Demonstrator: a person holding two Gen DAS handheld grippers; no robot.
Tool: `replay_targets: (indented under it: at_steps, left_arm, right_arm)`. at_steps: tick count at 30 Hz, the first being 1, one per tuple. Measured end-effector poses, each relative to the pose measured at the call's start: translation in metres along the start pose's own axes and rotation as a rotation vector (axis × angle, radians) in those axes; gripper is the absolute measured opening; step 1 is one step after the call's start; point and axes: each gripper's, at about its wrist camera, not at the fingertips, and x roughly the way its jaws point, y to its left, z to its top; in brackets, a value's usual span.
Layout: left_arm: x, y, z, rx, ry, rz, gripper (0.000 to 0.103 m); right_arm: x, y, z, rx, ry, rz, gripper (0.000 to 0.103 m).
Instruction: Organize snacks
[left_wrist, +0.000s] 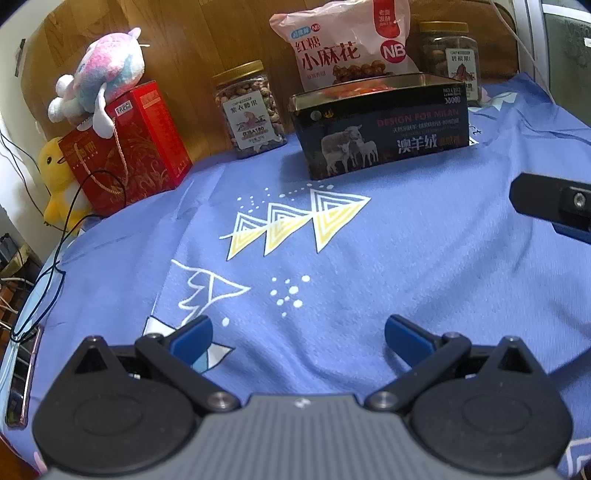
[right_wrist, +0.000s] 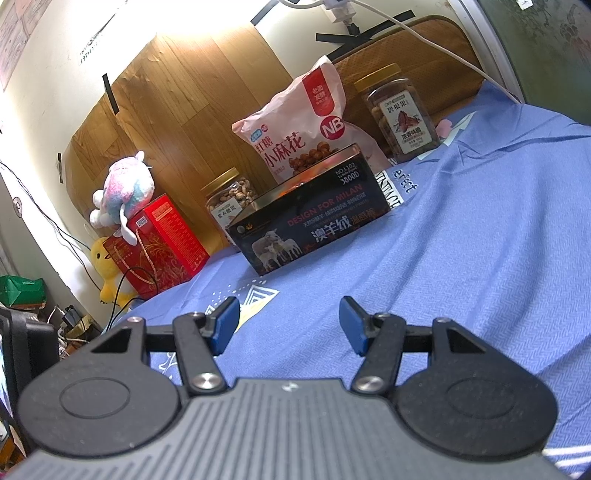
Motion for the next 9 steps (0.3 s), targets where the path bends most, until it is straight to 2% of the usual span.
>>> replay_targets:
  at_steps: [9]
  left_arm:
    - [-0.0075, -0.0005, 0.0014, -0.005, -0.036, -0.024, 0.103]
  right_arm:
    - [-0.0001, 0.0001, -0.0001, 0.0, 0.0, 0.0, 0.062]
